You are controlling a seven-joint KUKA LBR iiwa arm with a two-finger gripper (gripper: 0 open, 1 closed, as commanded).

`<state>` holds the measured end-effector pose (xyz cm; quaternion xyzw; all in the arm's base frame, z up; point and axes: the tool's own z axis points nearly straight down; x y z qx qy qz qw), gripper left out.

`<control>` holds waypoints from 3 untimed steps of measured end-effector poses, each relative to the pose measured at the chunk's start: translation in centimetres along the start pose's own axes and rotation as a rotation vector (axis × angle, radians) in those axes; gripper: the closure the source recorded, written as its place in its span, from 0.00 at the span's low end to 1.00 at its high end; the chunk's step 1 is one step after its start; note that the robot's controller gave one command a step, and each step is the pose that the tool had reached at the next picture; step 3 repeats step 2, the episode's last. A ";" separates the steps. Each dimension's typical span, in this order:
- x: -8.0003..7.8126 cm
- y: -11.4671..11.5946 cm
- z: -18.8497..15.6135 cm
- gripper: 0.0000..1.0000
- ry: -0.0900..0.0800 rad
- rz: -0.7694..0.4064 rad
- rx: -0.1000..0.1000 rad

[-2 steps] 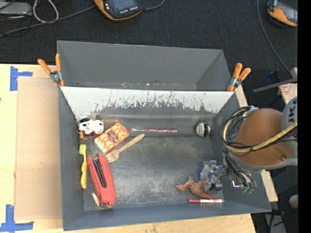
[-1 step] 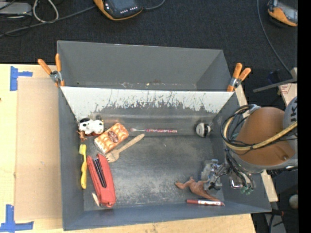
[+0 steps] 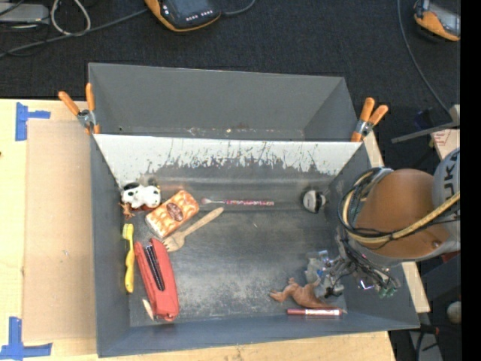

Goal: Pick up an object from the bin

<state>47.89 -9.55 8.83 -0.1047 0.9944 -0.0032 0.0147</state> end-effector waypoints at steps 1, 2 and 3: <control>-0.7 -0.6 -5.5 1.00 0.006 -0.095 -0.005; -0.4 -0.1 -9.7 1.00 0.006 -0.037 -0.004; -0.4 -0.1 -9.7 1.00 0.006 -0.037 -0.004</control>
Offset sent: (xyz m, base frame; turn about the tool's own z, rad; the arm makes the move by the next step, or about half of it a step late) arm -0.0016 0.0014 0.1137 -0.1016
